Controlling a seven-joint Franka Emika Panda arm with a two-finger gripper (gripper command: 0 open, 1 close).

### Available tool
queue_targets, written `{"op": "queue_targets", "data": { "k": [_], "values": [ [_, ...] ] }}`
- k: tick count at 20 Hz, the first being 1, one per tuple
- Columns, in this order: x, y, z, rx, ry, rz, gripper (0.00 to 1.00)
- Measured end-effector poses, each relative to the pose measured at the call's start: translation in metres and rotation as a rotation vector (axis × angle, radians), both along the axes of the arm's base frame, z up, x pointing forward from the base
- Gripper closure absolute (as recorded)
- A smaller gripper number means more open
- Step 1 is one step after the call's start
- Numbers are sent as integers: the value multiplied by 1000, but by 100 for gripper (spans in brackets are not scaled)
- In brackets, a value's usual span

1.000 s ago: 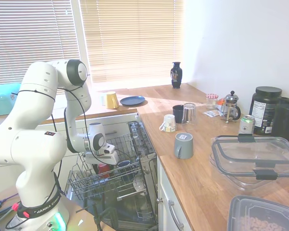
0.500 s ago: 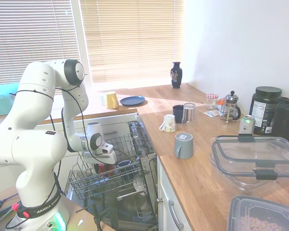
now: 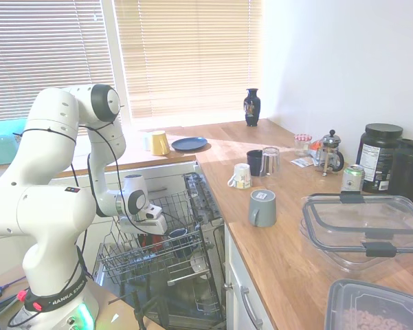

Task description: Move the red mug from the dishwasher to the counter

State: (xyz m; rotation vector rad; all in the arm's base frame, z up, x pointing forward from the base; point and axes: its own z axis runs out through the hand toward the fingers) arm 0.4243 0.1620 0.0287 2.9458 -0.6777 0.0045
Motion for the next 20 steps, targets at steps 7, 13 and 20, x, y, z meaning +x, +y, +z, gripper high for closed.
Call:
{"op": "queue_targets", "data": {
  "k": [7,13,20],
  "values": [
    [-5,-5,37,0,-24,-5,100],
    [17,-36,148,-14,-97,-11,100],
    [57,-61,324,8,-188,-29,100]
  ]
}}
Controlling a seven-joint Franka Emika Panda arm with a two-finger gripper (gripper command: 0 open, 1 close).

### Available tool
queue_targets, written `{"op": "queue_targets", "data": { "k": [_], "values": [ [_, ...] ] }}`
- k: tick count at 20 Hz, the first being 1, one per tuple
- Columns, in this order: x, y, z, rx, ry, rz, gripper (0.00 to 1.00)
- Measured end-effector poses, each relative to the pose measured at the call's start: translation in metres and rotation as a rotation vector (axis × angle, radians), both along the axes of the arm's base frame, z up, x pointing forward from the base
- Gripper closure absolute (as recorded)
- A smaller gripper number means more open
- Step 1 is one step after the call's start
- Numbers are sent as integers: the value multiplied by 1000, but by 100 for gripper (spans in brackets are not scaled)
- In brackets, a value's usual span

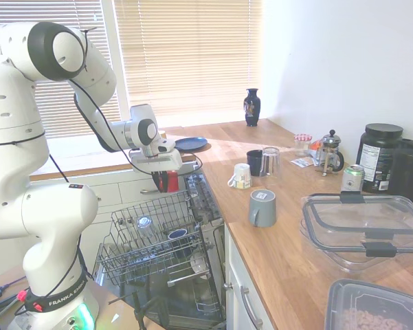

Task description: Move the red mug from the dishwasher to the counter

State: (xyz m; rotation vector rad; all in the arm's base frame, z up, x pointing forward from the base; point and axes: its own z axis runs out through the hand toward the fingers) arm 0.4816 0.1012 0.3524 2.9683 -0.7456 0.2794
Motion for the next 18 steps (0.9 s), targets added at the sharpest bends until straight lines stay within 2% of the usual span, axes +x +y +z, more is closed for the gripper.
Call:
{"op": "queue_targets", "data": {
  "k": [2,4,11,18],
  "values": [
    [14,3,42,13,-26,-23,100],
    [31,3,58,26,-38,-52,100],
    [96,-39,37,38,-16,-170,100],
    [124,-78,16,48,26,-262,100]
  ]
}}
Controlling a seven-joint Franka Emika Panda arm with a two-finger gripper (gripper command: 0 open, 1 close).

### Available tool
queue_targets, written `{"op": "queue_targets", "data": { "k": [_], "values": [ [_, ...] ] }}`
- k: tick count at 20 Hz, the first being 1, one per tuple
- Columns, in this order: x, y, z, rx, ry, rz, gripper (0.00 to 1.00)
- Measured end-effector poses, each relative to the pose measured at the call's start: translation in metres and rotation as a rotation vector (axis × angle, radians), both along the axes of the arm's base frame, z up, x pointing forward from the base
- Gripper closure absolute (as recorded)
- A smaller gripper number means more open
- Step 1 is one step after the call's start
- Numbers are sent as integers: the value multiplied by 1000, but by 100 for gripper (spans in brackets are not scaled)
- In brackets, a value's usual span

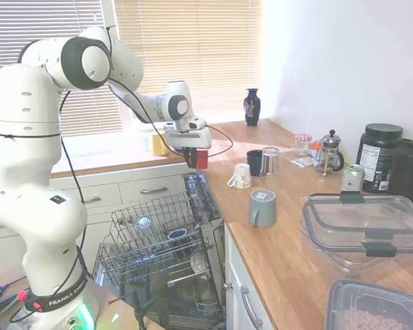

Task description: Move the red mug from the dishwasher to the counter

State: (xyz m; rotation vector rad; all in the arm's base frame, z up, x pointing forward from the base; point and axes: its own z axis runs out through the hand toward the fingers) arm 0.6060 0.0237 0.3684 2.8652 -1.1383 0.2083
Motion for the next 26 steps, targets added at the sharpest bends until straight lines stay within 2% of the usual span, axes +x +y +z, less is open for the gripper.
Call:
{"op": "queue_targets", "data": {
  "k": [6,16,17,26],
  "values": [
    [13,-40,-9,11,15,-71,100],
    [35,-74,-27,-9,63,-107,100],
    [36,-76,-27,-9,67,-111,0],
    [39,-80,-28,4,82,-139,0]
  ]
}}
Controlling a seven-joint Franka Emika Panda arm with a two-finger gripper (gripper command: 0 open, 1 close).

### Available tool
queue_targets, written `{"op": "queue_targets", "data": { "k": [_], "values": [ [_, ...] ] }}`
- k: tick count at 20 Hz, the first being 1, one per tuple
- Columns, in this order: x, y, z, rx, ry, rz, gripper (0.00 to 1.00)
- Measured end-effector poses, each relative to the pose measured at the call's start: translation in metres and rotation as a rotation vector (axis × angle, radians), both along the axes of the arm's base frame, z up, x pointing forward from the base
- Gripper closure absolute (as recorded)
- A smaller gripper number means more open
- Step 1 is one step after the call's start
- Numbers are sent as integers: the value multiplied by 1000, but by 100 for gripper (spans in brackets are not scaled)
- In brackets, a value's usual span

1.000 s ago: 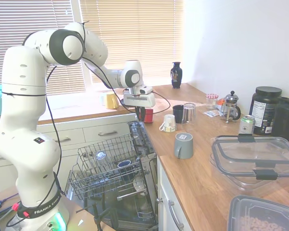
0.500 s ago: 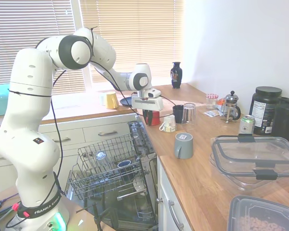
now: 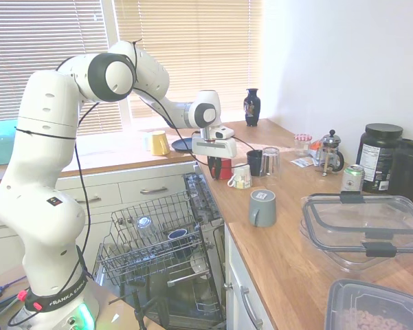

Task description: Move the red mug from the dishwasher to the counter

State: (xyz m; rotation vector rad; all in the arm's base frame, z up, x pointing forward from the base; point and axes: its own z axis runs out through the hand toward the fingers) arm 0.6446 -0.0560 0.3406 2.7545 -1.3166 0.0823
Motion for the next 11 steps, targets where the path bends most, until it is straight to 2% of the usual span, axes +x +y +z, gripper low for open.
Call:
{"op": "queue_targets", "data": {
  "k": [6,11],
  "values": [
    [-5,-7,-1,14,-27,-38,0],
    [-51,-3,-9,33,-74,-43,0]
  ]
}}
